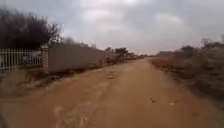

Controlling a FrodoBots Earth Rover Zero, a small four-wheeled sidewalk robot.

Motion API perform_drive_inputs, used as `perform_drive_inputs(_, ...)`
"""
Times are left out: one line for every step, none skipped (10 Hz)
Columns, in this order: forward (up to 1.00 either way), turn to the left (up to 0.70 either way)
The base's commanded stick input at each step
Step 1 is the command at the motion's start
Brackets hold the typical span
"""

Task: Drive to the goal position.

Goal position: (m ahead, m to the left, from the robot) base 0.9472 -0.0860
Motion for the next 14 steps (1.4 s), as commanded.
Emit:
perform_drive_inputs(0.50,0.00)
perform_drive_inputs(0.50,0.00)
perform_drive_inputs(0.50,0.00)
perform_drive_inputs(0.50,0.00)
perform_drive_inputs(0.50,0.00)
perform_drive_inputs(0.50,0.00)
perform_drive_inputs(0.50,0.00)
perform_drive_inputs(0.50,0.00)
perform_drive_inputs(0.50,0.00)
perform_drive_inputs(0.50,0.00)
perform_drive_inputs(0.50,0.00)
perform_drive_inputs(0.50,0.00)
perform_drive_inputs(0.50,0.00)
perform_drive_inputs(0.50,0.00)
